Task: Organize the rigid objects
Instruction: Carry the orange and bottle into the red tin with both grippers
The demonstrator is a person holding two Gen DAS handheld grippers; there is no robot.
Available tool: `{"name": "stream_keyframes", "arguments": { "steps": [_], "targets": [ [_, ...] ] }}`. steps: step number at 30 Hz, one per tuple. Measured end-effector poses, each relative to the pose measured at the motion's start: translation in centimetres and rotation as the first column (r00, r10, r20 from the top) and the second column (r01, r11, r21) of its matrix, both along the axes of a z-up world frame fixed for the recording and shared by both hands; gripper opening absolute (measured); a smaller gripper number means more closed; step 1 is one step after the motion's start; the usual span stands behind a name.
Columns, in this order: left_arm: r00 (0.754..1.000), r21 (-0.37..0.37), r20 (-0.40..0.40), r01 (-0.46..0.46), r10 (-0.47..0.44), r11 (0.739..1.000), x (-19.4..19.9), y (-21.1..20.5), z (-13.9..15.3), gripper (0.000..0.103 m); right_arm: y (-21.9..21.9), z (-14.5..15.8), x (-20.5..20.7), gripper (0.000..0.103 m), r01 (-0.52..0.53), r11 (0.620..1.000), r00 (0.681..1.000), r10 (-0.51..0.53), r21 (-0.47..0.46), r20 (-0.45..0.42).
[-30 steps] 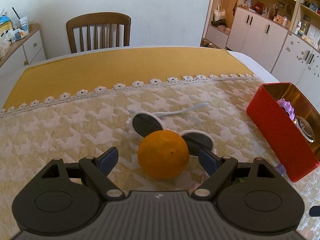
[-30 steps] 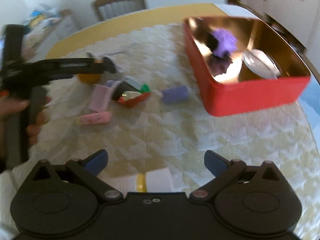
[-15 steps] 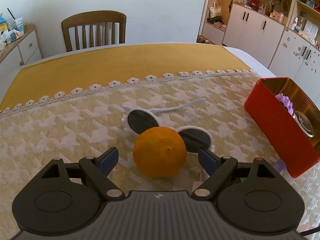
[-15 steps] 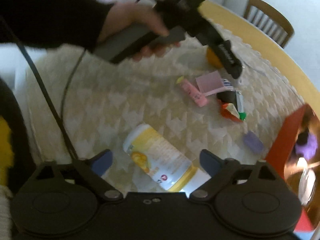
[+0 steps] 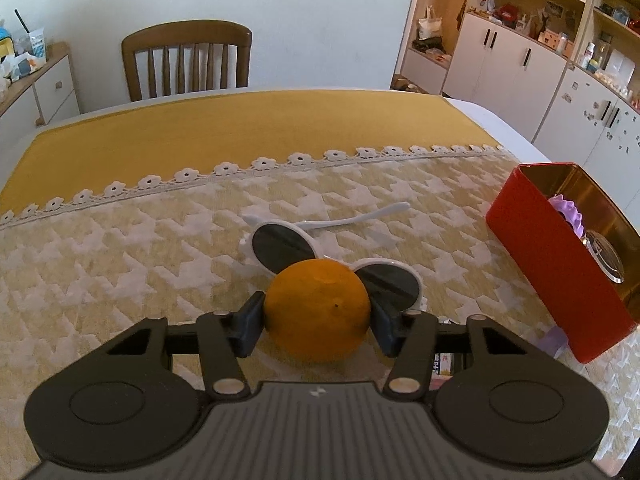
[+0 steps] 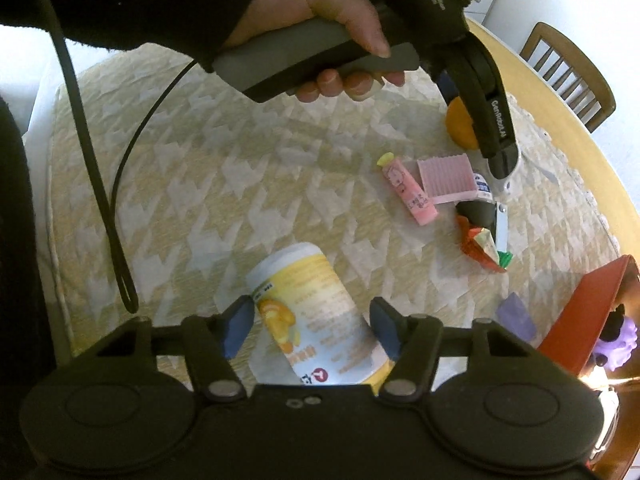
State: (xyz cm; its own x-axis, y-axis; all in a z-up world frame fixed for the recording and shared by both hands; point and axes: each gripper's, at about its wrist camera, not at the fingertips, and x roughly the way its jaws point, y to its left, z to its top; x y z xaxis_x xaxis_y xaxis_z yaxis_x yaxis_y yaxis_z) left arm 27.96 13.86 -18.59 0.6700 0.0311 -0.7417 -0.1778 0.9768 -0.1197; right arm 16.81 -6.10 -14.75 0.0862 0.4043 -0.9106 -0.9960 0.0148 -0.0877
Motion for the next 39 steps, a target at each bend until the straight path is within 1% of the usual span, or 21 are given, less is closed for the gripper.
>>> {"name": "stream_keyframes", "arguments": {
  "steps": [2,7,13,19,22,24,29,34,37,39],
  "targets": [
    [1.000,0.016,-0.007,0.006,-0.006,1.000,0.0,-0.3,0.1,0.054,-0.1,0.2,0.0,0.054,0.005,1.000,1.000,-0.005,0.008,0.011],
    [1.000,0.048,-0.028,0.008,-0.007,0.999,-0.2,-0.8,0.3,0.054,-0.5,0.5,0.3,0.047,0.034,0.999,0.998,-0.036,0.031,0.047],
    [0.999,0.053,-0.039,-0.032,0.034,0.998,-1.7,-0.6,1.0,0.054,-2.0,1.6,2.0,0.045,0.156,0.984,0.986,-0.160,0.087,0.045],
    [0.997,0.062,-0.030,-0.068,0.070,0.996,-3.6,-1.3,2.6,0.054,-4.8,2.6,4.2,0.045,0.277,0.947,0.958,-0.285,0.162,0.024],
    [0.997,0.057,-0.022,-0.076,0.078,0.995,-4.2,-2.1,3.6,0.054,-6.3,3.1,5.5,0.045,0.349,0.917,0.934,-0.356,0.195,0.005],
    [0.997,0.054,-0.011,-0.074,0.075,0.996,-4.5,-3.0,4.4,0.054,-7.5,3.4,6.6,0.045,0.406,0.888,0.911,-0.411,0.217,-0.024],
    [0.999,0.032,0.019,-0.040,0.039,0.999,-5.0,-6.0,6.7,0.054,-11.4,4.4,9.3,0.044,0.544,0.798,0.839,-0.527,0.259,-0.139],
    [0.999,0.011,0.040,0.008,-0.008,1.000,-4.7,-9.8,8.4,0.054,-15.2,5.1,12.1,0.044,0.643,0.714,0.766,-0.593,0.276,-0.249],
    [0.998,0.006,0.048,0.028,-0.029,1.000,-4.1,-11.9,9.0,0.054,-17.1,5.8,13.5,0.044,0.673,0.685,0.738,-0.604,0.279,-0.300],
    [0.998,0.006,0.053,0.040,-0.041,0.999,-3.5,-13.1,9.4,0.054,-18.0,6.5,14.6,0.044,0.682,0.675,0.730,-0.601,0.283,-0.325]
  ]
}}
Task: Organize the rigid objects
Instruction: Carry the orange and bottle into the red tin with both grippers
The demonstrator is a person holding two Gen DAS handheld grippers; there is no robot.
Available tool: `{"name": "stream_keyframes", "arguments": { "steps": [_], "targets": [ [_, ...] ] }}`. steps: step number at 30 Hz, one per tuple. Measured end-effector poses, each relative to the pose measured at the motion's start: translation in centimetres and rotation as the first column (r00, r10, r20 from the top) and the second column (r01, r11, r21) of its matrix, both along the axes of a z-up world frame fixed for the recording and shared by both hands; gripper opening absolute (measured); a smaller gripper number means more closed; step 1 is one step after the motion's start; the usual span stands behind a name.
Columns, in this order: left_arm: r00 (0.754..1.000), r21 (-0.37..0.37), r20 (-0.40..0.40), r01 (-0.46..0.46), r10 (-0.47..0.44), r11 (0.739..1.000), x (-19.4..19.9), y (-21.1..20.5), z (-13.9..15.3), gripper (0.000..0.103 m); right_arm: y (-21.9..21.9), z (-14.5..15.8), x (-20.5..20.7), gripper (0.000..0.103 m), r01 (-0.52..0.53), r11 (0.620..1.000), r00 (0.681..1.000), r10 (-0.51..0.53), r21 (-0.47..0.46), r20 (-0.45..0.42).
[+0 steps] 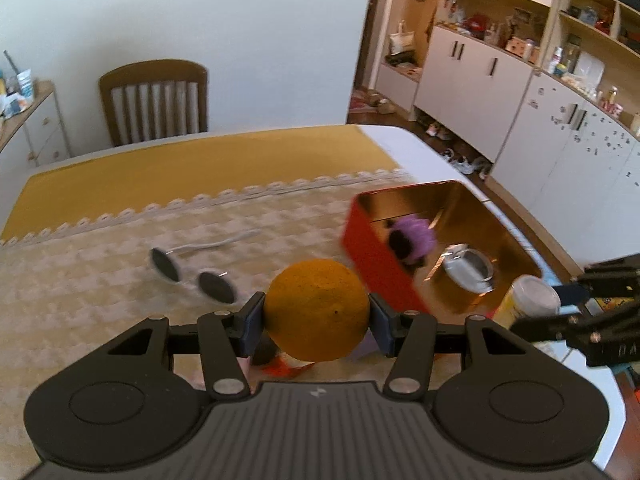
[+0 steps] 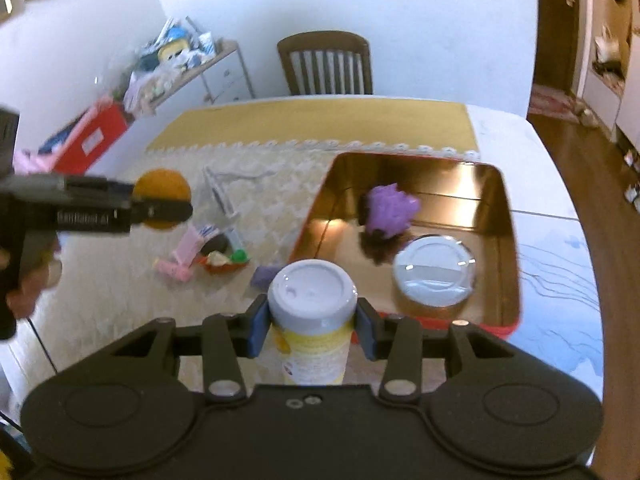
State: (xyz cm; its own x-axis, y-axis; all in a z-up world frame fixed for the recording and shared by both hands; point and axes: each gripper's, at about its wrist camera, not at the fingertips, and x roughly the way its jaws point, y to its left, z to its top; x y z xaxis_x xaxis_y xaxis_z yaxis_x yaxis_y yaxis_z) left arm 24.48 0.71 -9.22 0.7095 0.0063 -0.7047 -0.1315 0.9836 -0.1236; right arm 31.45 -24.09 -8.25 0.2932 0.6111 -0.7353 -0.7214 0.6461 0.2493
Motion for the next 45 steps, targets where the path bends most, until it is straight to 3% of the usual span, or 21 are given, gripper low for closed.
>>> {"name": "stream_keyframes", "arguments": {
  "steps": [12,23,33,45],
  "targets": [
    [0.997,0.012,0.015,0.078,-0.078,0.997,4.1,-6.6,1.4,0.054,-3.4,4.2,6.8,0.044,0.045,0.995,0.999,-0.046,0.091,0.018],
    [0.987,0.047,-0.106,0.126,-0.120,0.991,9.2,-11.0,-1.6,0.054,-2.2,0.3,11.0,0.044,0.048,0.999,0.997,-0.049,-0.010,-0.064],
    [0.975,0.050,-0.194,0.120,-0.109,0.991,11.9,-11.6,-4.3,0.053,-0.6,-1.2,14.1,0.044,0.088,0.996,0.992,-0.088,-0.003,-0.092],
    [0.970,0.056,-0.228,0.101,-0.086,0.993,13.7,-11.7,-5.7,0.053,2.4,-4.7,16.0,0.044,0.066,0.984,0.997,-0.072,-0.163,-0.031]
  ]
}}
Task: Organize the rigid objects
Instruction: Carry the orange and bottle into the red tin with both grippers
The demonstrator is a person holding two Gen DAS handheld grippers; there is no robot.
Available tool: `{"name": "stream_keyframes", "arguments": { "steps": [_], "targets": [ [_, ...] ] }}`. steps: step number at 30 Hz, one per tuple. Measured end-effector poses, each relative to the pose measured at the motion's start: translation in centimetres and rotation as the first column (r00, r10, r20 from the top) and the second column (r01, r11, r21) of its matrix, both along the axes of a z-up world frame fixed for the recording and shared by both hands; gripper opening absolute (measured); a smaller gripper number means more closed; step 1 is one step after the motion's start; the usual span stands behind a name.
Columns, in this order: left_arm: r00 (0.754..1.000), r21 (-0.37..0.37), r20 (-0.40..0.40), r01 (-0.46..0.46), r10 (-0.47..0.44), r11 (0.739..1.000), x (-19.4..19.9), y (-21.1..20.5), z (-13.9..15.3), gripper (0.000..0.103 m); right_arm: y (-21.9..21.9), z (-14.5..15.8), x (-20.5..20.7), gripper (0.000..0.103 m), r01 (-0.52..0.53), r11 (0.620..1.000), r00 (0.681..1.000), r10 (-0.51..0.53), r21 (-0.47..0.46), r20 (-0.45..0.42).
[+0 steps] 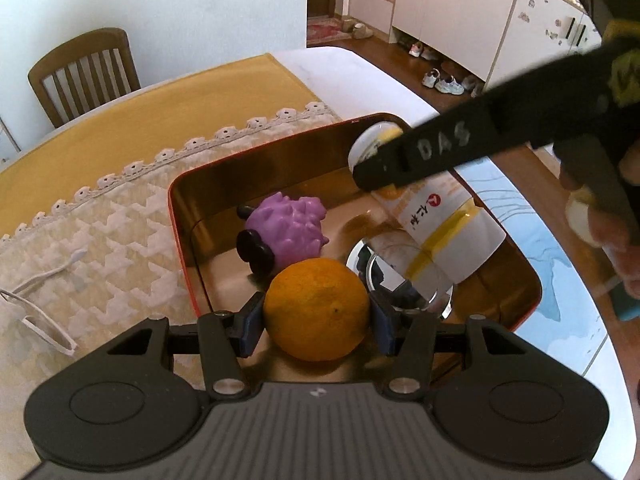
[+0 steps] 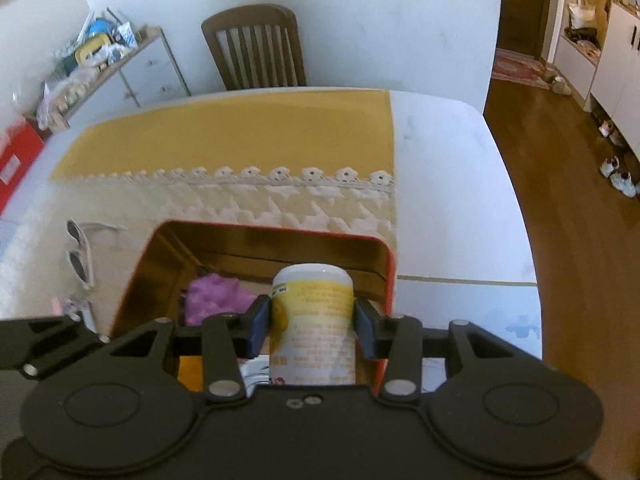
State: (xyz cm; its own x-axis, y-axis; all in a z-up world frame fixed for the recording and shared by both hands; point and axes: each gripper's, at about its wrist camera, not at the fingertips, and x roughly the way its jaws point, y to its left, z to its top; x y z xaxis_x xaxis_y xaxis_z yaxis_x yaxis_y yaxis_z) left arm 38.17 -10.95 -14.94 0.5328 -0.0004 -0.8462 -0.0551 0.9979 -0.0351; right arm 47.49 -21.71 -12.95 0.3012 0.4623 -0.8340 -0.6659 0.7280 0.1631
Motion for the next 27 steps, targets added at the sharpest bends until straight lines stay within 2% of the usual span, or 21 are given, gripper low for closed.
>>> {"name": "stream_keyframes", "arguments": {
  "steps": [6,10,16,18,27],
  "targets": [
    [1.000,-0.044,0.003,-0.019,0.019,0.999,-0.2,0.4,-0.1,0.053,0.2,-0.2,0.0,0.044,-0.018,1.000,1.000,0.018,-0.008,0.010],
    [0.999,-0.044,0.002,-0.032,0.032,0.999,-0.4,0.6,-0.1,0.054,0.0,-0.1,-0.5,0.046,-0.025,1.000,0.999,0.025,-0.019,0.022],
    [0.999,-0.071,0.048,-0.017,0.020,0.997,-1.0,0.4,1.1,0.055,-1.0,0.7,-1.6,0.048,-0.035,0.999,0.998,0.036,-0.023,0.048],
    [0.998,-0.071,0.061,-0.014,0.018,0.997,-1.4,0.2,1.5,0.059,-1.3,1.1,-1.9,0.049,-0.032,0.999,0.998,0.033,-0.018,0.051],
    [0.993,-0.076,0.119,-0.018,0.027,0.997,-3.9,0.2,3.6,0.060,-3.2,3.1,-4.5,0.057,-0.006,1.000,0.998,0.004,0.027,0.062]
  ]
}}
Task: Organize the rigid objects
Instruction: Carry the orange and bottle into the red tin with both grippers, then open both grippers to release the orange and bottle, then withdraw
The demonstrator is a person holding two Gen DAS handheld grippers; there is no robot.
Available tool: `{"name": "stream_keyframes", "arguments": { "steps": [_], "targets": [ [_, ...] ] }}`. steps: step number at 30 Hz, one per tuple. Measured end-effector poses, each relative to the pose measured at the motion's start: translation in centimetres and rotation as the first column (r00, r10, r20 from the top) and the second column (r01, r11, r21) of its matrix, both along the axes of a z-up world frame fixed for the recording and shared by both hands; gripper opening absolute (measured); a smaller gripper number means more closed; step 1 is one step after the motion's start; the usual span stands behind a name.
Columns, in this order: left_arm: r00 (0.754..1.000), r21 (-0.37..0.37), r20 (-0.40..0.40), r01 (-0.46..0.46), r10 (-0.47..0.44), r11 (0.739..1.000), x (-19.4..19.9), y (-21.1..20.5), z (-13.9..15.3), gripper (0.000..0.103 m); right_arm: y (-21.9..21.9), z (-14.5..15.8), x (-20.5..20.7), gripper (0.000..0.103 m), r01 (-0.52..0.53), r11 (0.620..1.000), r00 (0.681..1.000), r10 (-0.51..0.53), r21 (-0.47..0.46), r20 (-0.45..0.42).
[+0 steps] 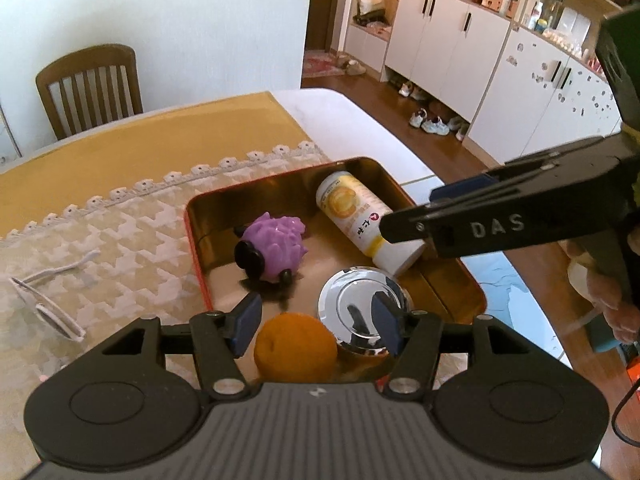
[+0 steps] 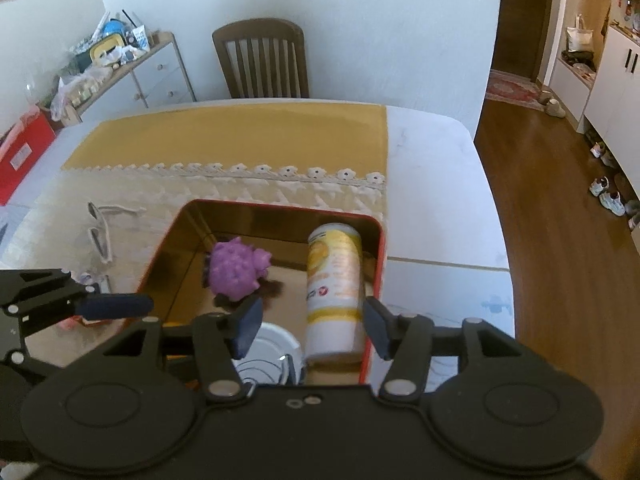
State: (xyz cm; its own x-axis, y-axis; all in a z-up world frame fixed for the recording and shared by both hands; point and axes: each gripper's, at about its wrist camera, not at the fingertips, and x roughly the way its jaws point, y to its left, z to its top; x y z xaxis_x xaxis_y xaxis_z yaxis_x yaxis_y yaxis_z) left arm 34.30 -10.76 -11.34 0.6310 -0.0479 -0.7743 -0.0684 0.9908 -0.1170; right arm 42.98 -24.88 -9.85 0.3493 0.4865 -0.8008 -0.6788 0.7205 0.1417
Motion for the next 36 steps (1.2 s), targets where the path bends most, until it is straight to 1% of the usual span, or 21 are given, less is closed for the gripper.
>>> {"name": "stream_keyframes", "arguments": {
  "steps": [5,8,9,11,13,15,18,20,22,25,27,33,36],
  "targets": [
    [0.999,-0.011,0.042,-0.005,0.005,1.000,-1.7,0.5,1.5,0.060,-0.4,1.5,-2.2,0.063,0.001,1.000,1.000,-0.002,0.022,0.026],
    [0.997,-0.008,0.075,-0.007,0.008,1.000,-2.8,0.9,2.4,0.068,-0.7,2.3,-3.4,0.065,0.014,0.999,1.000,-0.015,0.045,0.024],
    [0.996,-0.005,0.084,-0.008,0.008,1.000,-3.2,1.1,2.6,0.068,-0.8,2.6,-3.8,0.066,0.018,0.998,0.999,-0.020,0.052,0.026],
    [0.995,-0.002,0.101,-0.008,0.008,1.000,-4.0,1.5,3.1,0.068,-0.8,3.0,-4.6,0.076,0.023,0.998,0.999,-0.026,0.058,0.039],
    [0.993,0.002,0.117,-0.011,0.010,1.000,-4.9,2.0,3.5,0.070,-0.7,3.4,-5.5,0.083,0.035,0.997,0.998,-0.039,0.064,0.052],
    [0.990,0.011,0.137,-0.014,0.013,1.000,-5.8,2.6,3.8,0.075,-0.6,3.7,-6.3,0.085,0.043,0.997,0.997,-0.047,0.068,0.059],
    [0.987,0.027,0.157,-0.025,0.021,0.999,-7.3,3.9,4.2,0.076,-0.3,3.9,-7.3,0.090,0.057,0.995,0.996,-0.062,0.078,0.059],
    [0.986,0.036,0.164,-0.038,0.032,0.999,-8.2,4.7,4.4,0.080,0.1,3.9,-8.0,0.096,0.061,0.994,0.996,-0.066,0.092,0.052],
    [0.984,0.034,0.172,-0.051,0.044,0.998,-9.0,5.9,4.4,0.082,0.6,3.9,-8.9,0.099,0.062,0.994,0.996,-0.068,0.095,0.062],
    [0.983,0.037,0.173,-0.063,0.056,0.997,-10.3,7.7,4.3,0.082,1.7,3.7,-10.0,0.103,0.060,0.993,0.996,-0.066,0.099,0.062],
    [0.982,0.046,0.174,-0.076,0.067,0.996,-11.1,8.8,4.1,0.084,2.5,3.5,-11.0,0.103,0.055,0.993,0.996,-0.062,0.100,0.070],
    [0.982,0.048,0.169,-0.089,0.079,0.995,-13.6,12.0,2.9,0.085,5.3,3.0,-13.6,0.103,0.046,0.992,0.996,-0.054,0.120,0.067],
    [0.985,0.051,0.152,-0.087,0.078,0.995,-14.6,13.4,1.8,0.085,7.0,2.6,-14.5,0.103,0.035,0.992,0.997,-0.043,0.119,0.067]
  ]
}}
